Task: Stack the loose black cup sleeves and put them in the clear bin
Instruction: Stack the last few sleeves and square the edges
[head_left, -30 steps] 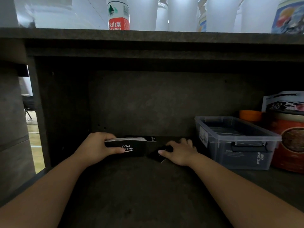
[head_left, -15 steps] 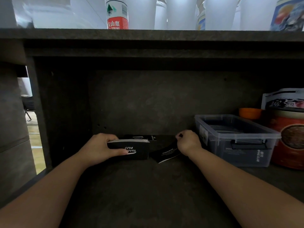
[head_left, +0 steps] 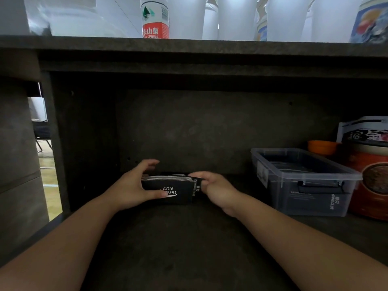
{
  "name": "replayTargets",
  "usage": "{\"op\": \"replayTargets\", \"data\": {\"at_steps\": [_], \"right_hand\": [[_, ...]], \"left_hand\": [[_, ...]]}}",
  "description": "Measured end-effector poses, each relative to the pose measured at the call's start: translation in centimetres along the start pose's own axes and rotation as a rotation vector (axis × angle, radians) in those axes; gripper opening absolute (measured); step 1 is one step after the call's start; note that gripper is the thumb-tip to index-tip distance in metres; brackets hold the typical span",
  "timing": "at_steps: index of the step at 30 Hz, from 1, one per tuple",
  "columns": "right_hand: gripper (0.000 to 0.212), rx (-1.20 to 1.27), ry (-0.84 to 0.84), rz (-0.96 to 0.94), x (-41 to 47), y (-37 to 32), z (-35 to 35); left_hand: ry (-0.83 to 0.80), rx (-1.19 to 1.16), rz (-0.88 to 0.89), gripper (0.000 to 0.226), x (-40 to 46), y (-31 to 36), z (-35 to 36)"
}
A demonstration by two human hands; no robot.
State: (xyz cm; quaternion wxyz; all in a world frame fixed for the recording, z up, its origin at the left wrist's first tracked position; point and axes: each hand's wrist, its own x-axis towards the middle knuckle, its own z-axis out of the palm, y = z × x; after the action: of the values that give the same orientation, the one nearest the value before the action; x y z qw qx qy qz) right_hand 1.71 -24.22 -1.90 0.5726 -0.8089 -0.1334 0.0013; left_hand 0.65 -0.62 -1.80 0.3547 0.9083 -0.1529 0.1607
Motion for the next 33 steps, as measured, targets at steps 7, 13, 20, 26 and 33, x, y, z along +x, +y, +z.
{"op": "replayTargets", "data": {"at_steps": [7,13,20,26,33], "right_hand": [[0.084,-0.289,-0.194,-0.066,0.2,0.5,0.7],[0.061,-0.600,-0.009,-0.048,0.4,1.5,-1.4],[0.046,-0.941,-0.109,-0.232,3.8,1.9,-0.9],[0.057,-1.005,-0.186,-0.035,7.0,2.8,-1.2],[0.052,-1.053,0.093,-0.197,5.3,2.4,-1.2]], "left_hand": [[-0.003,0.081,0.033,0.029,0.1,0.2,0.0],[-0.015,0.053,-0.017,0.066,0.0,0.4,-0.2],[0.013,0.149,-0.044,0.040,0.2,0.5,0.3],[0.033,0.157,-0.028,0.041,0.2,0.2,0.3],[0.012,0.114,-0.050,0.059,0.3,0.3,0.1]]}}
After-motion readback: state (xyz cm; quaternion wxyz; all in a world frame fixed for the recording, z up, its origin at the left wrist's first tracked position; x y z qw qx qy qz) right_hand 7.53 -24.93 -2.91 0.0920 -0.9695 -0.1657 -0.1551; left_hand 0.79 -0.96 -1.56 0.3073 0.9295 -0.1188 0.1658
